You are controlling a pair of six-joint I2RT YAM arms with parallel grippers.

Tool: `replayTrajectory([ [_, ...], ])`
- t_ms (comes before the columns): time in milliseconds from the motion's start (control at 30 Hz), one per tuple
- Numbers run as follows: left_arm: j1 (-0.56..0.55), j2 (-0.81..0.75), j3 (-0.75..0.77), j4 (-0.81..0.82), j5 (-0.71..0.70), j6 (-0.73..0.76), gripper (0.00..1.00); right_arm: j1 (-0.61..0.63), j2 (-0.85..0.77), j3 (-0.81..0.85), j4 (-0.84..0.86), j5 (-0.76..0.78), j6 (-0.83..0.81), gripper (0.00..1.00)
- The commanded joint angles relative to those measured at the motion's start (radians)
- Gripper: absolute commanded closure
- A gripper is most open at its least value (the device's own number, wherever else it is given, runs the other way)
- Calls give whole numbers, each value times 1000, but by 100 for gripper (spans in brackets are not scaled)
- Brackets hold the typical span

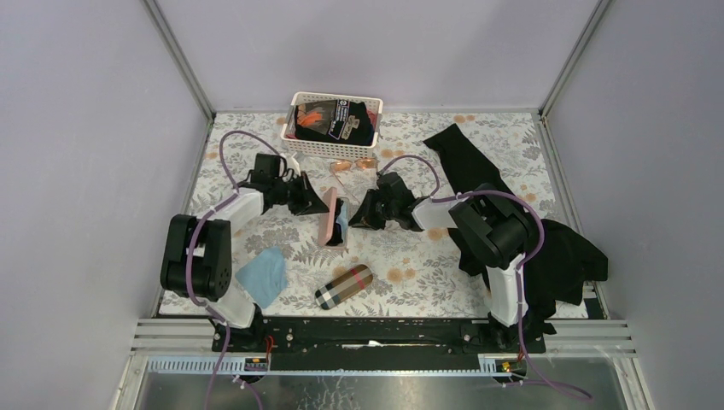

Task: Organize the sunglasses
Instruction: Close the sunglasses case at the center of the board, then move the sunglasses case at the center of the board.

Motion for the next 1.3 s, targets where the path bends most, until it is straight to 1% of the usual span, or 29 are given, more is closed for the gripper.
replayTrajectory([
  [0,-46,78,-44,18,-46,-3,95,13,23,27,15,-19,15,77],
  [167,-63,94,-32,18,-45,-4,92,12,14,28,6,-10,15,77],
  [300,-69,55,-1,-15,-74,4,90,12,-27,15,-19,27,-2,77],
  [400,-84,-3,41,-77,-146,32,86,10,-85,1,-57,63,-31,77],
  [500,-110,-76,56,-116,-254,53,80,4,-167,-32,-123,124,-75,76],
  [567,-137,-121,50,-121,-333,54,73,-4,-230,-64,-171,166,-103,72],
  [700,-209,-167,34,-120,-480,44,61,-19,-354,-125,-242,244,-153,53],
  [733,-229,-168,33,-119,-507,38,52,-21,-380,-137,-258,261,-162,49],
  [767,-247,-165,34,-120,-534,31,39,-22,-404,-147,-272,274,-170,46],
  [800,-266,-161,35,-120,-557,24,29,-23,-425,-156,-285,285,-175,44],
  [833,-282,-153,39,-121,-576,16,24,-23,-445,-166,-296,295,-180,41],
  [867,-298,-144,42,-122,-591,9,8,-24,-463,-175,-303,301,-183,40],
  [900,-316,-136,45,-123,-610,4,2,-24,-479,-183,-307,306,-185,39],
  [1033,-384,-96,70,-152,-692,-2,1,-23,-521,-207,-320,320,-191,37],
  [1133,-400,-63,73,-162,-713,-9,1,-26,-531,-215,-323,318,-194,36],
  [1267,-418,-6,66,-164,-782,-29,1,-26,-535,-222,-317,311,-197,36],
])
